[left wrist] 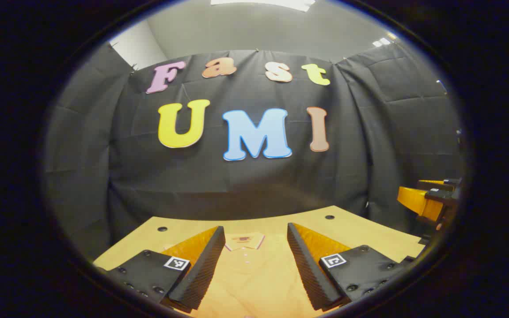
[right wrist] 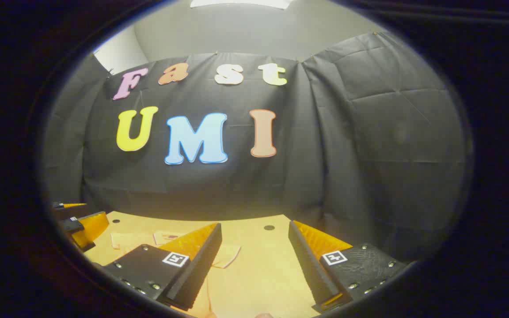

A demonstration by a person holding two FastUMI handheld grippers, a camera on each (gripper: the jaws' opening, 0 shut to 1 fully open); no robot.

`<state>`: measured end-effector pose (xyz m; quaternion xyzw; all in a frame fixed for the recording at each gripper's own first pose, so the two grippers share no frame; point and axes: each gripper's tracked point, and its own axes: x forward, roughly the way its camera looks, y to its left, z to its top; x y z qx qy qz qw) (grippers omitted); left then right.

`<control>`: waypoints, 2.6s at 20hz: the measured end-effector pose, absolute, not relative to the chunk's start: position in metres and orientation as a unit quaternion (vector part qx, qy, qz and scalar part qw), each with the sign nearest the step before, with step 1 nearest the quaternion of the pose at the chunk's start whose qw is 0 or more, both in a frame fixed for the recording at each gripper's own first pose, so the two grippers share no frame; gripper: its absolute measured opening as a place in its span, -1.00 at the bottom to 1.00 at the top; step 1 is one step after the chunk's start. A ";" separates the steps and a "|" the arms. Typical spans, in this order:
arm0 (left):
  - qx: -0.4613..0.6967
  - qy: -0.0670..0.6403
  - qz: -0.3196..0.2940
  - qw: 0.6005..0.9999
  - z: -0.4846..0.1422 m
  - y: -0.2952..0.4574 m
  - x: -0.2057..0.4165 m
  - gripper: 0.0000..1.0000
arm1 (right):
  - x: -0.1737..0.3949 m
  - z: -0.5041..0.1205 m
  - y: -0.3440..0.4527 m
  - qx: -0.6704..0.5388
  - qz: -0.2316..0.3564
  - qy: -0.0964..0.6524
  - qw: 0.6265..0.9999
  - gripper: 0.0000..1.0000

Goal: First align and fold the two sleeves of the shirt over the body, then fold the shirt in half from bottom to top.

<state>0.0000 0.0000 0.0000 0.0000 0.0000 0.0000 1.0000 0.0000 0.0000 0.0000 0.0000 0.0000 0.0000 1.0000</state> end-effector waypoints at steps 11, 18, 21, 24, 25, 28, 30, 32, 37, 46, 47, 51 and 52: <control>-0.043 -0.013 0.085 0.995 0.031 0.081 0.033 0.85 | 0.055 0.016 0.099 -0.068 0.129 -0.014 0.989 0.88; -0.032 -0.010 0.091 0.995 0.036 0.090 0.060 0.84 | 0.092 0.005 0.089 -0.066 0.103 0.010 0.992 0.86; -0.023 -0.011 0.076 0.997 0.038 0.086 0.072 0.87 | 0.105 0.000 0.087 -0.059 0.091 0.017 0.994 0.89; -0.025 -0.004 0.066 0.998 0.032 0.084 0.079 0.85 | 0.120 -0.007 0.085 -0.059 0.074 0.027 0.995 0.88; -0.024 -0.002 0.066 0.998 0.031 0.086 0.081 0.87 | 0.126 -0.011 0.085 -0.060 0.070 0.033 0.995 0.88; -0.025 -0.003 0.070 0.997 0.028 0.093 0.084 0.85 | 0.144 -0.027 0.086 -0.062 0.068 0.057 0.994 0.88; -0.028 0.004 0.072 0.997 0.021 0.098 0.088 0.83 | 0.156 -0.040 0.086 -0.060 0.065 0.079 0.993 0.87; -0.033 0.009 0.080 0.996 0.015 0.106 0.090 0.87 | 0.167 -0.052 0.087 -0.054 0.062 0.097 0.992 0.88; -0.040 0.028 0.092 0.995 -0.003 0.120 0.099 0.85 | 0.201 -0.094 0.084 -0.055 0.051 0.151 0.986 0.89; -0.055 0.054 0.110 0.991 -0.031 0.135 0.099 0.87 | 0.243 -0.168 0.085 -0.059 0.059 0.240 0.967 0.88; -0.053 0.056 0.109 0.991 -0.032 0.135 0.100 0.87 | 0.246 -0.176 0.085 -0.057 0.058 0.249 0.965 0.89; -0.041 0.068 0.114 0.990 -0.041 0.137 0.098 0.87 | 0.261 -0.217 0.080 -0.043 0.048 0.298 0.952 0.89; -0.042 0.070 0.114 0.990 -0.043 0.137 0.098 0.87 | 0.264 -0.225 0.079 -0.038 0.043 0.310 0.949 0.89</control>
